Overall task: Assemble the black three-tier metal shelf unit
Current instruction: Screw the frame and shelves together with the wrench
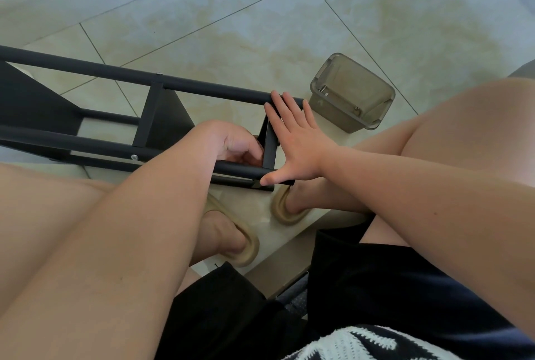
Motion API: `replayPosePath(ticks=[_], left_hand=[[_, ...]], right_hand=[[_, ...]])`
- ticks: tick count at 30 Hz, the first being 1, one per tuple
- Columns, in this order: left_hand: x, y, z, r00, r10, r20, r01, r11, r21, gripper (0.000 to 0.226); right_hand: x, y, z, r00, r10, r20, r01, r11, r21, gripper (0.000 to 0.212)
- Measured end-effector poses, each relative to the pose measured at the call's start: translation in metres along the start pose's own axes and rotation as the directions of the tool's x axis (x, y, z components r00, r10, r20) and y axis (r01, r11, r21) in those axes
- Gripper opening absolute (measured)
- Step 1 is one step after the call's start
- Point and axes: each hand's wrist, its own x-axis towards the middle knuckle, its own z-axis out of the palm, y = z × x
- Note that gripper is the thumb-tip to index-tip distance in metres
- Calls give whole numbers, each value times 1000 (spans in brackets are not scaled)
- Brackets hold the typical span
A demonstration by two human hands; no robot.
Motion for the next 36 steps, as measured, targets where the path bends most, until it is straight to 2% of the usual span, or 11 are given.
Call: replayPosePath(ticks=[5, 15, 20, 25, 30, 32, 35, 36], left_hand=[[-3, 6, 2, 996, -37, -76, 43, 996, 80, 16], [-5, 8, 3, 990, -3, -140, 16, 996, 92, 32], [-4, 7, 5, 991, 20, -133, -9, 996, 90, 23], [-6, 5, 2, 989, -10, -148, 32, 989, 142, 20], [-5, 0, -1, 981, 20, -194, 24, 974, 225, 36], [-5, -1, 0, 980, 39, -194, 6, 973, 229, 32], [-6, -1, 1, 982, 66, -175, -30, 979, 199, 8], [-5, -1, 0, 983, 73, -170, -41, 982, 186, 7]], right_hand=[[1, -1, 1, 1000, 0, -2, 0, 1000, 7, 148], [0, -1, 1, 1000, 0, 1, 0, 1000, -1, 146], [0, -1, 0, 1000, 5, 5, -5, 1000, 0, 147], [0, -2, -2, 1000, 6, 5, -6, 1000, 2, 146], [-1, -3, -4, 1000, 6, 4, -6, 1000, 1, 145], [-1, -3, -4, 1000, 7, 4, -7, 1000, 0, 145], [-1, -3, -3, 1000, 7, 4, -7, 1000, 1, 146], [-1, -3, -3, 1000, 7, 4, -7, 1000, 1, 146]])
